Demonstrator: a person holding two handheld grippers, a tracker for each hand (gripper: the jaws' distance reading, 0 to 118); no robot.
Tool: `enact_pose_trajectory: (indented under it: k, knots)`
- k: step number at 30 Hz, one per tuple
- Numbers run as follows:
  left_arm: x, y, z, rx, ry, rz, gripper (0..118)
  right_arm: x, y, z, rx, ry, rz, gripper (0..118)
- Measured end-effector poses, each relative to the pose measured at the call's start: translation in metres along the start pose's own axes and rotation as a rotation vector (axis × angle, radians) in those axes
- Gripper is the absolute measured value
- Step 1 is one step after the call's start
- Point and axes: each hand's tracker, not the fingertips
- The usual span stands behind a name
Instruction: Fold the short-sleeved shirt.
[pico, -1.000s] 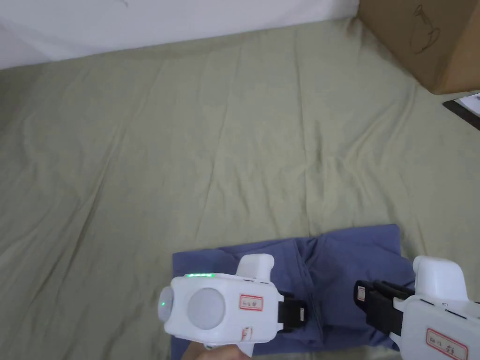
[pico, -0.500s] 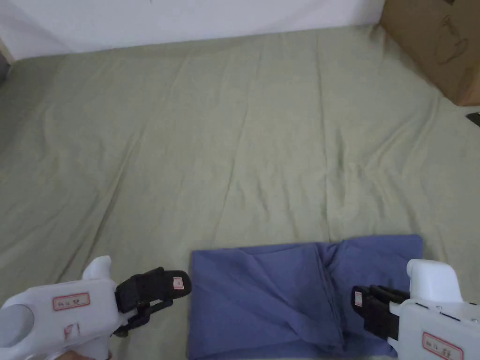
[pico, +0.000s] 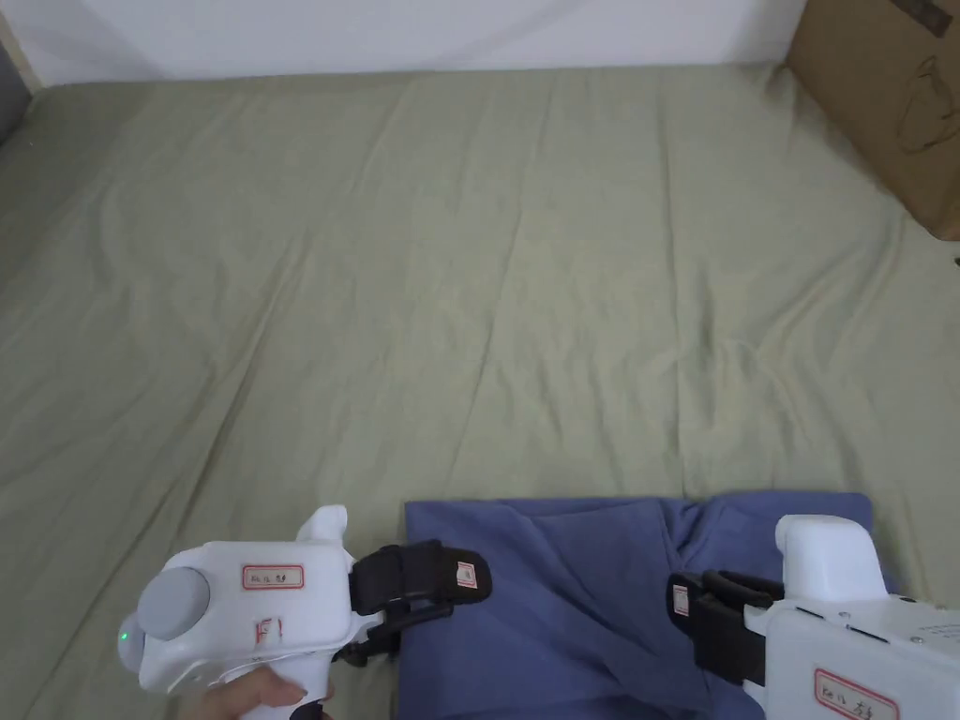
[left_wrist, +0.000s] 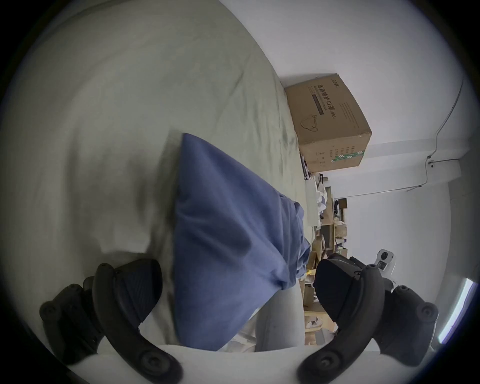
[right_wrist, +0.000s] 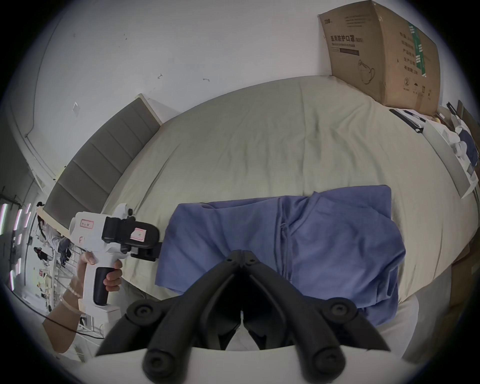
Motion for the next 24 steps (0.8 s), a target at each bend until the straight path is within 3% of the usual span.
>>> enact_pose_trajectory:
  k: [3,5,6,7,10,14,20,24]
  knots:
    - [-0.004,0.001,-0.006,-0.016,-0.077,0.011,103,-0.006,-0.001,-0.004,-0.011,-0.002,0.017,0]
    - [-0.012,0.001,-0.007,-0.006,-0.051,0.052,61,-0.008,-0.002,-0.005,-0.023,0.001,0.022,0]
    - [-0.016,0.001,-0.004,0.003,0.007,0.066,30,-0.009,-0.003,-0.005,-0.026,0.001,0.025,0]
    - [-0.02,0.0,-0.002,0.013,0.052,0.053,14,-0.009,-0.004,-0.004,-0.028,0.002,0.029,0]
    - [-0.031,-0.003,0.006,-0.02,-0.044,0.096,10,-0.01,-0.004,-0.003,-0.034,0.0,0.033,0]
    - [-0.024,-0.005,0.017,-0.016,-0.016,0.01,8,-0.01,-0.003,-0.003,-0.035,-0.018,0.029,0]
    - [-0.031,0.006,0.064,0.01,0.049,-0.039,8,-0.009,-0.001,0.001,-0.025,-0.028,0.017,0]
    - [-0.047,0.014,0.127,0.091,0.189,-0.034,8,-0.004,-0.002,0.004,-0.002,-0.028,0.012,0]
